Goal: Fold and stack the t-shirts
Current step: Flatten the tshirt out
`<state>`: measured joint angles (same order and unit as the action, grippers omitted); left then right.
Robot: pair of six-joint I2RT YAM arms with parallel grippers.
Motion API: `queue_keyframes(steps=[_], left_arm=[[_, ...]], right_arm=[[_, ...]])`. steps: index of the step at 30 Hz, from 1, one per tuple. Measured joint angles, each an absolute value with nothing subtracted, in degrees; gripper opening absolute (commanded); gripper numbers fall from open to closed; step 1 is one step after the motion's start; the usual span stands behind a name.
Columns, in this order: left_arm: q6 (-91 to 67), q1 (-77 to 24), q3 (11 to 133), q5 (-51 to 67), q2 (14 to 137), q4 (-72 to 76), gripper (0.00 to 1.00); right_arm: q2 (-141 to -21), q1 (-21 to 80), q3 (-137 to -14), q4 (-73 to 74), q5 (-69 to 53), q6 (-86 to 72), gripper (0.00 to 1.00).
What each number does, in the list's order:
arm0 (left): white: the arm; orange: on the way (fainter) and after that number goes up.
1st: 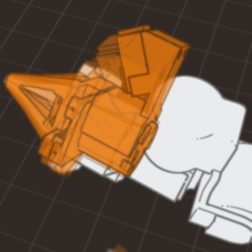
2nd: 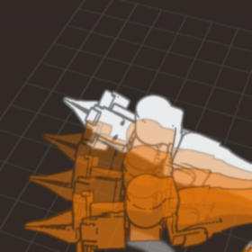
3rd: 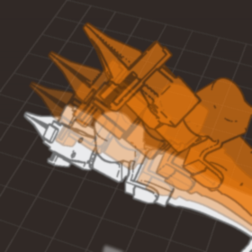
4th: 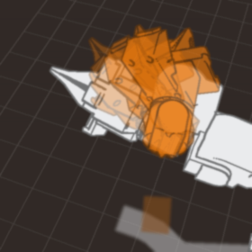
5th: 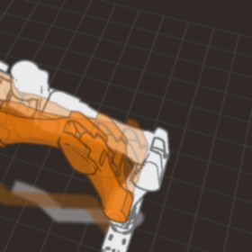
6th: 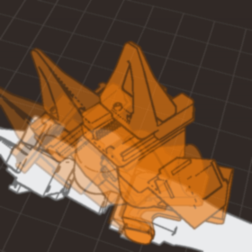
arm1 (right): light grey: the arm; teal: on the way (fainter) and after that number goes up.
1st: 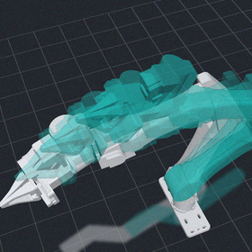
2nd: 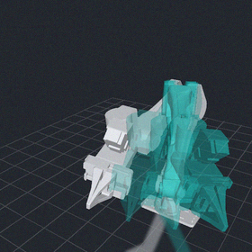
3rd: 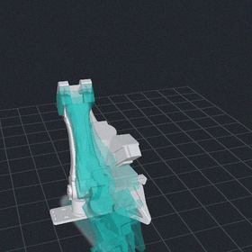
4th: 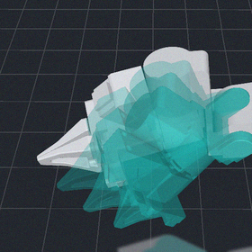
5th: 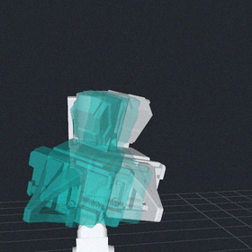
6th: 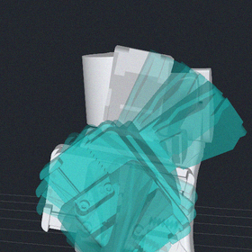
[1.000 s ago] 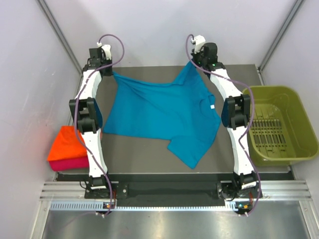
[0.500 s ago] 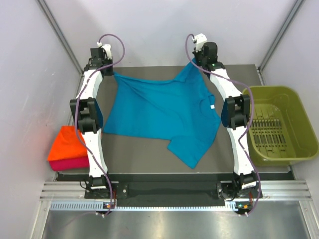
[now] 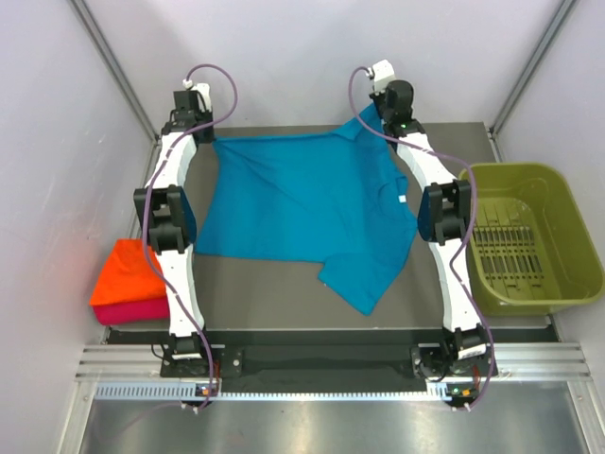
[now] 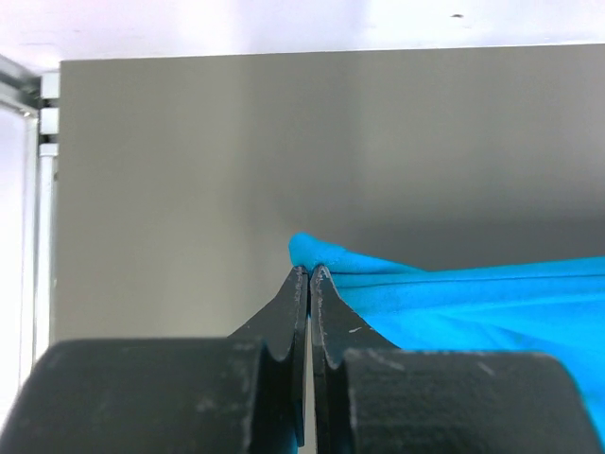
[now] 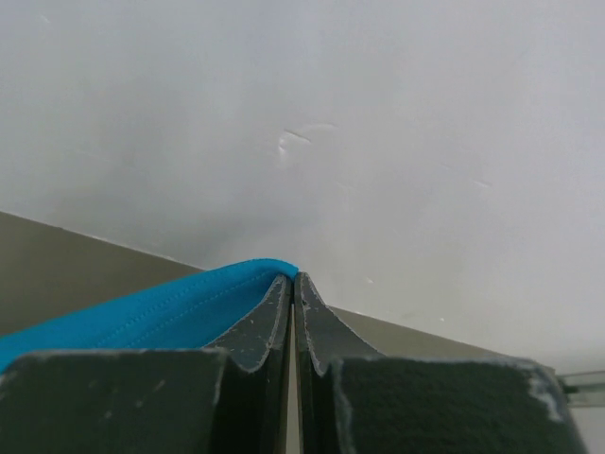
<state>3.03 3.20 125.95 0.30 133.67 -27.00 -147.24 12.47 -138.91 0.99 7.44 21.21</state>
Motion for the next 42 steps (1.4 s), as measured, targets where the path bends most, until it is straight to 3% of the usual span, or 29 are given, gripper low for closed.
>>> queue_keyframes(steps=[8, 14, 24, 31, 36, 42], left_arm=[[1.78, 3.33, 126.32, -0.4, 133.67, -26.98, 0.0], [1.41, 3.22, 126.74, 7.01, 133.56, -27.44, 0.0], [1.37, 3.01, 122.26, 16.82, 126.91, -31.44, 0.0], [-0.08, 3.75, 118.15, 17.45, 120.79, -31.38, 0.0], [-0.93, 5.8, 117.95, 15.05, 120.53, -30.52, 0.0], [-3.07, 6.7, 132.11, 14.48, 130.72, -31.59, 0.0]], right_arm=[[-148.05, 12.25, -139.24, 0.58, 10.85, 24.12, 0.0], [-144.94, 12.23, -137.97, 5.52, 8.49, 24.27, 0.0], [-121.58, 15.22, -121.64, 14.87, 3.16, 22.31, 0.0], [-107.61, 17.69, -109.34, 15.7, 3.05, 24.4, 0.0], [-110.28, 15.59, -110.21, 16.12, 4.78, 26.24, 0.0], [-126.8, 12.58, -124.86, 15.94, 6.0, 26.87, 0.0]])
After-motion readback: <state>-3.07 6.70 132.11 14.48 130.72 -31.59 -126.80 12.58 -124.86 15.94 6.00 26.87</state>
